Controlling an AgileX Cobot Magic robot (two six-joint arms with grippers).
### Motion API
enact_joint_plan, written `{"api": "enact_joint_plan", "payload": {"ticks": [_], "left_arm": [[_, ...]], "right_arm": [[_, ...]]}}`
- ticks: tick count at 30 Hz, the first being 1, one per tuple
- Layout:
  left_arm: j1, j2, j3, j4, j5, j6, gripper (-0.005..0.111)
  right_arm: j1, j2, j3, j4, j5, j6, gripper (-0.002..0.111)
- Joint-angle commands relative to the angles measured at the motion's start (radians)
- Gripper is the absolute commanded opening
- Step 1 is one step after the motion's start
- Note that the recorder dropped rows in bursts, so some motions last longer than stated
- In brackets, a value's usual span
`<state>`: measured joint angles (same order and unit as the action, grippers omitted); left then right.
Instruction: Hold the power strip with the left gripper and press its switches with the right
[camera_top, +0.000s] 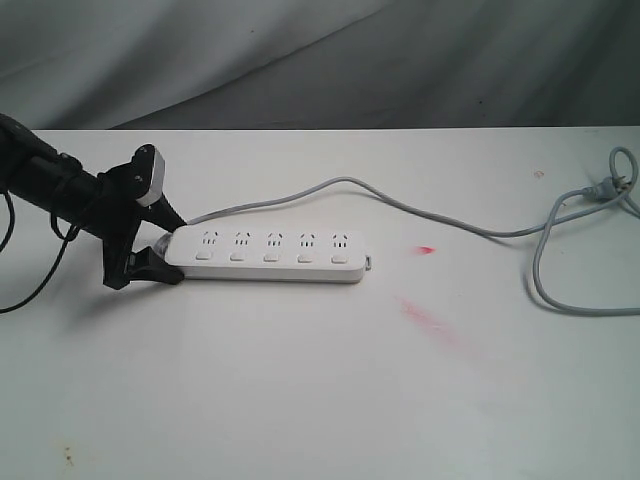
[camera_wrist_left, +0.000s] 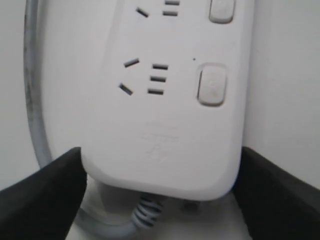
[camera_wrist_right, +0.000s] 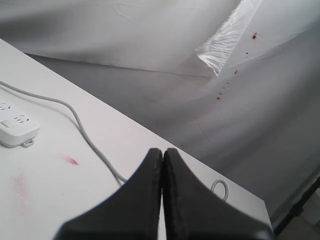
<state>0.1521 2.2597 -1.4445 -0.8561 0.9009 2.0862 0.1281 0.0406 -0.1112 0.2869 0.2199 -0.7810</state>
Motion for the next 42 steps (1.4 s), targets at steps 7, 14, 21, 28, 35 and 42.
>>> {"api": "enact_joint_plan", "payload": {"ticks": [7,14,21,28,35,42], "left_arm": [[-0.002,0.003,-0.004,-0.002,0.044,0.006,0.065],[-0.002,0.003,-0.002,0.007,0.067,0.001,0.065],[-0.002,0.003,-0.002,0.014,0.075,-0.012,0.065],[-0.002,0.003,-0.002,0.014,0.075,-0.015,0.065],[-0.002,0.003,-0.002,0.014,0.072,-0.015,0.065],[-0.002,0.003,-0.002,0.029,0.04,-0.013,0.065]], "right_arm": [[0.001,-0.004,0.005,-0.004,0.001,0.005,0.0],[0.001,-0.004,0.005,-0.004,0.001,0.005,0.0],[0.001,-0.004,0.005,-0.004,0.001,0.005,0.0],[0.001,-0.004,0.005,-0.004,0.001,0.005,0.0],[0.001,-0.004,0.005,-0.004,0.001,0.005,0.0],[0.001,-0.004,0.005,-0.004,0.001,0.005,0.0]]}}
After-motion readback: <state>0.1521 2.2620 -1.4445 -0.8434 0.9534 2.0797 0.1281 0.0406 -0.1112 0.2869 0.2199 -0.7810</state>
